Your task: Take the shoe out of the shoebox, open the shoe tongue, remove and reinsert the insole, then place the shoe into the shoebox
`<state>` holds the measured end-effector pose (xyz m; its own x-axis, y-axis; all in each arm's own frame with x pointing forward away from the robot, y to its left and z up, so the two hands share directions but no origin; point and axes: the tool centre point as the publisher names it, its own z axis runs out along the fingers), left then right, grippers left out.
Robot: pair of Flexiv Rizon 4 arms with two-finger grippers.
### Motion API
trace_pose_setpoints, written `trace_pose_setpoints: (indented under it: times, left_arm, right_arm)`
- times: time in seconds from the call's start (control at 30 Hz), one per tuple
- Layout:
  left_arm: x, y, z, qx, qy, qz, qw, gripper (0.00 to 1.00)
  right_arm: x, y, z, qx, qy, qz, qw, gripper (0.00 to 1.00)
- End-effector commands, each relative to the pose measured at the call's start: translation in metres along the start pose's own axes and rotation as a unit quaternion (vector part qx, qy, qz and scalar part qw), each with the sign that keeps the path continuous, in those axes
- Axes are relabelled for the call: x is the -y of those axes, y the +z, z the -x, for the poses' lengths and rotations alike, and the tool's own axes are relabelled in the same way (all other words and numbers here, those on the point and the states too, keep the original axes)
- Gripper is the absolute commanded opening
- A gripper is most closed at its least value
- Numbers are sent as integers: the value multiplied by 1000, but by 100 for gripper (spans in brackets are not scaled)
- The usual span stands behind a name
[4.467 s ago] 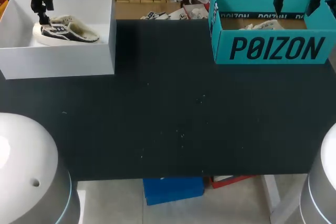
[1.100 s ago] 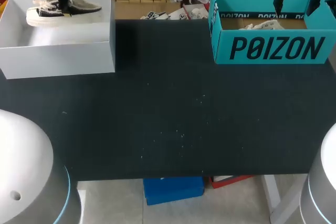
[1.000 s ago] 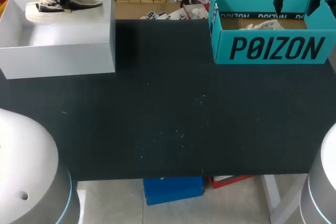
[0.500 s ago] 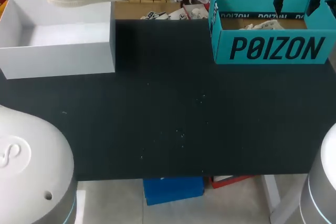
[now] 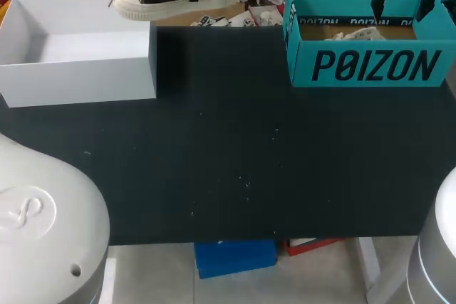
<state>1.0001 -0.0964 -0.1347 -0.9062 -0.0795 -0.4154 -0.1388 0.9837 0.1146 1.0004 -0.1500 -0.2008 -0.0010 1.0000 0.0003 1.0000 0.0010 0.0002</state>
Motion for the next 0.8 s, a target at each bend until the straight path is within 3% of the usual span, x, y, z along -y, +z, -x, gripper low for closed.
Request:
trace_pose_setpoints:
  times: [0.03,0.17,0.43,0.63,0.8]
  left_arm:
    - [2,3,-20,24,7,-15,1000,0]
    - [8,9,-43,21,11,-22,999,0]
    - [35,24,-90,22,1,17,1000,0]
    - [61,44,-134,5,-3,11,1000,0]
    - [77,60,-159,-6,-7,7,1000,0]
  right_arm:
    - [0,0,0,0,0,0,1000,100]
    - [0,0,0,0,0,0,1000,100]
    - [0,0,0,0,0,0,1000,100]
    - [0,0,0,0,0,0,1000,100]
    - [0,0,0,0,0,0,1000,100]
